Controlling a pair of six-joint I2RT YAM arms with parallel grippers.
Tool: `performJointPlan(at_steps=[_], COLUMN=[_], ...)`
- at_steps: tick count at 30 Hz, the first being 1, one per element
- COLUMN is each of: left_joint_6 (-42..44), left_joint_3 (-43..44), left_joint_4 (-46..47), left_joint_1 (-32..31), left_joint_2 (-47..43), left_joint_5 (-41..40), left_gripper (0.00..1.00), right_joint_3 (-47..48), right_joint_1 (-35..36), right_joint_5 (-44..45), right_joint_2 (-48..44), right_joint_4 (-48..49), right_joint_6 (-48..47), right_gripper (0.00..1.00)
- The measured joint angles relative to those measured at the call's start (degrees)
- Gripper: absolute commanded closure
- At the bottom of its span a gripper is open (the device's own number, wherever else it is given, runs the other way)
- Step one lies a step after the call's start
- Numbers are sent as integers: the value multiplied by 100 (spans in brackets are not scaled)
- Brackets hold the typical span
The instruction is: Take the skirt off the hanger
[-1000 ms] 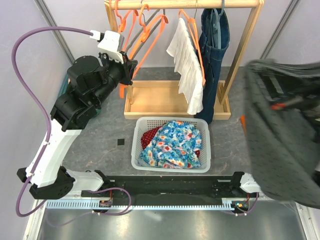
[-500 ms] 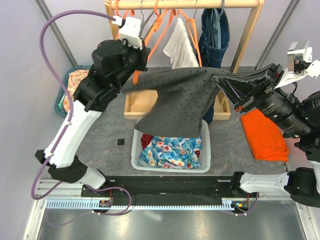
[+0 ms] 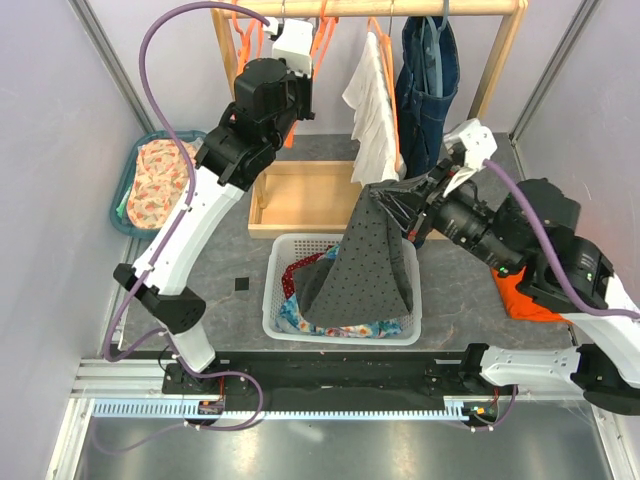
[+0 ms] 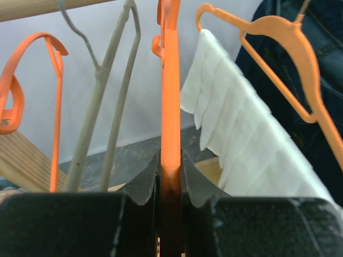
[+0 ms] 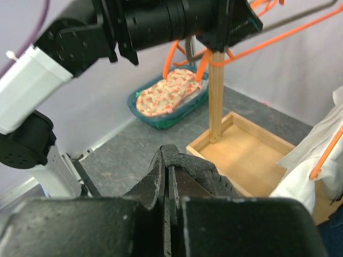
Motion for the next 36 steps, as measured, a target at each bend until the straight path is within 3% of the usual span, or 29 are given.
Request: performJointPlan(at_steps=[13,21,29,31,36], left_joint_6=[26,17,15,15,13], left_joint_3=[146,98,-118,-164,-339], left_joint_4=[-17,-20,81,116,243], left_joint_1=[153,181,238,238,238], left_joint_2=[295,295,297,297,243], left_joint_5=[-72,-59,-46,-44,-17], left_gripper=[98,98,98,91,89], right_joint_3=[-1023,-2297,-2889,-2990,-3261], right_joint_1=[0,0,0,0,-9], right_joint_5=[455,673,763,780,719], right_joint_2=[-111,229,599,664,901], right_joint_4=[297,573,841,951,1193], right_joint_6=[28,256,457,498,728], right_gripper=[100,100,100,100,100])
